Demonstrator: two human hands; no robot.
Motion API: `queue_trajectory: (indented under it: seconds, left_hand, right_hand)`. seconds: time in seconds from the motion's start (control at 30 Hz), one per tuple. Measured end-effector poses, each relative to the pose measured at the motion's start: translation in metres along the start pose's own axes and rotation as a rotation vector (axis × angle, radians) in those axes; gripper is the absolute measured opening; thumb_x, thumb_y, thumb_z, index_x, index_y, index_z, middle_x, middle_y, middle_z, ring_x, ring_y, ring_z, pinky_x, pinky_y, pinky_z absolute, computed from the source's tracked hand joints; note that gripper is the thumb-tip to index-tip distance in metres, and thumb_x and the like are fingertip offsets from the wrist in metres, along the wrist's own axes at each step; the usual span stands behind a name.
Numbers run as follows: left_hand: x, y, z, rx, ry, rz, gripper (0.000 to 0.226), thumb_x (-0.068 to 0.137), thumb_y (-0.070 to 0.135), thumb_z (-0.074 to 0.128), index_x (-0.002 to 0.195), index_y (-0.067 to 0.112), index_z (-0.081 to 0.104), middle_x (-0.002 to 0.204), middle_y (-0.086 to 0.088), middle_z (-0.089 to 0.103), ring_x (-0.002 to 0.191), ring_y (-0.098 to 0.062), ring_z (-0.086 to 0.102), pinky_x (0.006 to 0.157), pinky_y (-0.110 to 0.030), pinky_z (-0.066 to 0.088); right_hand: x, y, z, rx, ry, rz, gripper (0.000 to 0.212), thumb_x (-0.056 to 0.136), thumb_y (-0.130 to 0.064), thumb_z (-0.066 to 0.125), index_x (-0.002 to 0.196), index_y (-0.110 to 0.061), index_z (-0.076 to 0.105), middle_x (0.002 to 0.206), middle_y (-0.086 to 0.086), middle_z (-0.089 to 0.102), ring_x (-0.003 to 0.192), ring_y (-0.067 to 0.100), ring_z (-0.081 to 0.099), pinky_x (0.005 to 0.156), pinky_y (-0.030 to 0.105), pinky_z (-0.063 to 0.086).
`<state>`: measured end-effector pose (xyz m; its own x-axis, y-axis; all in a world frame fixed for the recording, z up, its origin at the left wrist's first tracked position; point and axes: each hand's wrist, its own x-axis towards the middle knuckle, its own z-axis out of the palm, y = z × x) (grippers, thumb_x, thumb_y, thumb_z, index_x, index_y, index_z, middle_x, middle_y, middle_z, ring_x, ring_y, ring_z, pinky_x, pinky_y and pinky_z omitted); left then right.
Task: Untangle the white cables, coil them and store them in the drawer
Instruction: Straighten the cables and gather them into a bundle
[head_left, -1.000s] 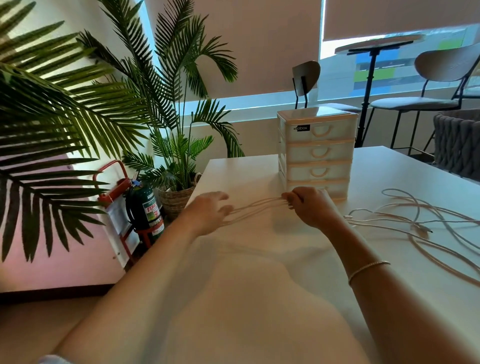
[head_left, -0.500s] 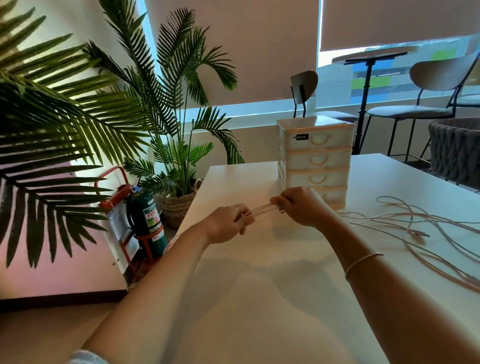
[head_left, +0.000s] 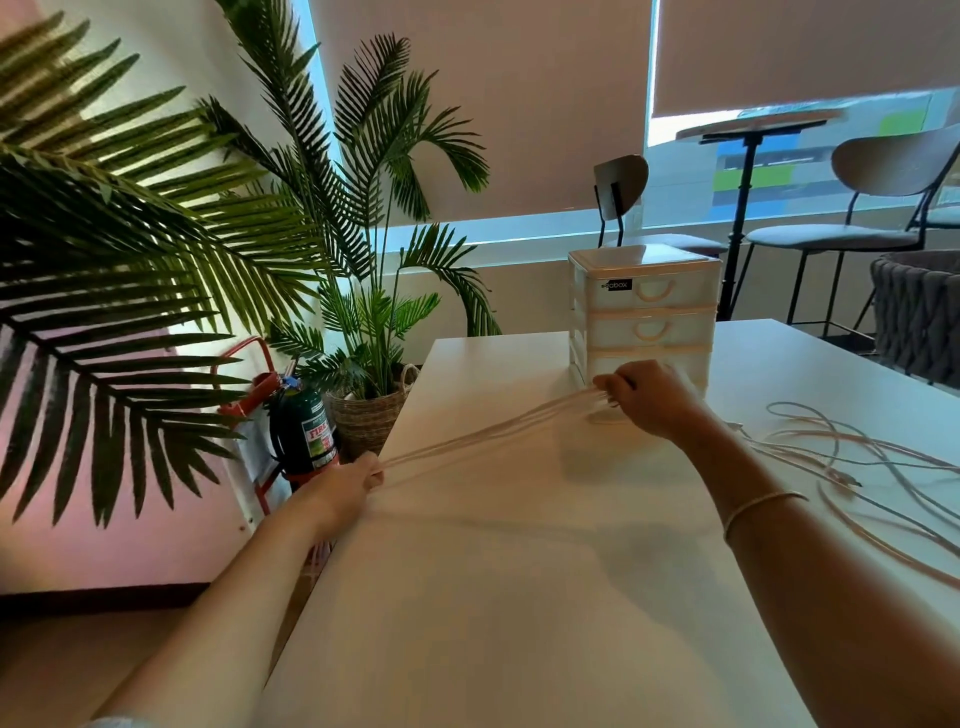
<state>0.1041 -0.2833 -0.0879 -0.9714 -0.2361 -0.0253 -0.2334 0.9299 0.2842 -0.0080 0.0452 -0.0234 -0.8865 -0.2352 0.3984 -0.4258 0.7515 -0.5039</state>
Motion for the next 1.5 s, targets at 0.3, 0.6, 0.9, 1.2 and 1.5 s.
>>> queue_trajectory:
  seconds: [0.3, 0.6, 0.9, 1.2, 1.5]
  left_hand:
    - [0.003, -0.031, -0.022, 0.138, 0.311, -0.145, 0.021, 0.100, 0.029, 0.026, 0.101, 0.021, 0.046, 0.107, -0.012, 0.055, 0.095, -0.027, 0.053, 0.080, -0.040, 0.047]
    - [-0.005, -0.013, -0.001, 0.436, 0.027, -0.321, 0.034, 0.095, 0.021, 0.039, 0.129, 0.013, 0.041, 0.132, -0.012, 0.045, 0.123, -0.027, 0.039, 0.098, -0.036, 0.036]
    - [0.011, 0.123, -0.026, -0.233, 0.100, 0.210, 0.034, 0.096, 0.019, 0.042, 0.128, 0.013, 0.052, 0.135, -0.007, 0.052, 0.124, -0.021, 0.046, 0.099, -0.026, 0.034]
    - [0.029, 0.212, 0.023, -0.416, 0.136, 0.237, 0.059, 0.099, 0.045, 0.021, 0.107, 0.005, 0.063, 0.105, -0.016, 0.067, 0.101, -0.032, 0.060, 0.092, -0.037, 0.045]
    - [0.026, 0.176, 0.043, -0.138, 0.204, 0.270, 0.055, 0.099, 0.044, 0.025, 0.107, 0.003, 0.061, 0.109, -0.023, 0.063, 0.105, -0.037, 0.056, 0.080, -0.037, 0.041]
  right_hand:
    - [0.000, 0.009, 0.001, 0.025, 0.030, 0.068, 0.037, 0.095, -0.034, 0.045, 0.089, -0.006, 0.068, 0.091, 0.013, 0.067, 0.080, 0.025, 0.057, 0.071, 0.032, 0.043]
    - [-0.005, 0.014, 0.007, -0.016, -0.014, 0.067, 0.037, 0.094, -0.032, 0.048, 0.085, -0.003, 0.068, 0.092, 0.018, 0.065, 0.077, 0.023, 0.050, 0.067, 0.027, 0.034]
    - [-0.007, 0.009, 0.002, -0.007, -0.026, 0.010, 0.037, 0.095, -0.031, 0.047, 0.092, -0.003, 0.069, 0.083, 0.009, 0.061, 0.076, 0.020, 0.051, 0.062, 0.026, 0.034]
    - [-0.018, -0.004, 0.008, -0.101, -0.048, -0.101, 0.034, 0.097, -0.023, 0.039, 0.090, -0.003, 0.066, 0.091, 0.014, 0.066, 0.075, 0.020, 0.051, 0.067, 0.028, 0.037]
    - [-0.026, 0.007, 0.019, 0.204, -0.607, 0.036, 0.023, 0.096, -0.019, 0.045, 0.094, -0.006, 0.064, 0.067, -0.004, 0.057, 0.053, 0.008, 0.043, 0.052, 0.018, 0.036]
